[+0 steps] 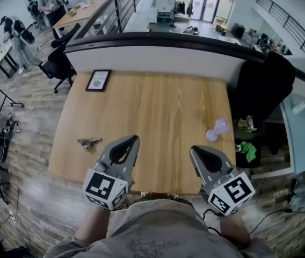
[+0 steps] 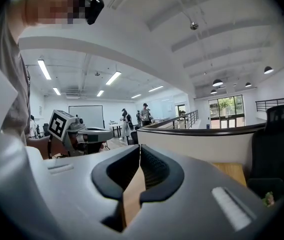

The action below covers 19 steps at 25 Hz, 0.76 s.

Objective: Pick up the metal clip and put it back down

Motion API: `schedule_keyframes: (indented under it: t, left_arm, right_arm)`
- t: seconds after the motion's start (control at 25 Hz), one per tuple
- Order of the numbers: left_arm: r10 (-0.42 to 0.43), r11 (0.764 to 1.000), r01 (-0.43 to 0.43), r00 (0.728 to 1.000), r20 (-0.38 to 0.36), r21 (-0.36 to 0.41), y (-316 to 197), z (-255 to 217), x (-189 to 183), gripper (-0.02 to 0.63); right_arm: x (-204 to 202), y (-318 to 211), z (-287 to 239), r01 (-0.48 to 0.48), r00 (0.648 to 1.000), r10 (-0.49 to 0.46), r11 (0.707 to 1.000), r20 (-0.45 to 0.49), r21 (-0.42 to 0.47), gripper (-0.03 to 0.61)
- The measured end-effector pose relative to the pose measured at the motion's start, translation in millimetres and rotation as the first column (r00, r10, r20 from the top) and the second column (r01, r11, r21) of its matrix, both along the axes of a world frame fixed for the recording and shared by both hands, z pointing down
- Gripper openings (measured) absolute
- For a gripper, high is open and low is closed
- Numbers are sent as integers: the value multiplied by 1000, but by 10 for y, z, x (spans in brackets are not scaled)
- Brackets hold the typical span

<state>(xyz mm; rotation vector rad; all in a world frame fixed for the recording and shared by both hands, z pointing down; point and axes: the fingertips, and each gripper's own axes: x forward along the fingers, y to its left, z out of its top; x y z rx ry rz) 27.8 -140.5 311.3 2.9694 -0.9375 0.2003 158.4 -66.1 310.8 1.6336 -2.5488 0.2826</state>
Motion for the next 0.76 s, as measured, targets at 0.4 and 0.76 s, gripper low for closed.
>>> schedule_keyframes:
  t: [0.4,0.76]
  left_arm:
    - [28,1000,-28,1000,-7,9,82,-69,318,2]
    - [26,1000,-26,1000,12,-9,25,-22,297,2]
  right_arm:
    - [314,119,7,-49,999,49,999,-3,-16,14]
    - [367,77,60,-60,998,60,998,2,-29,14]
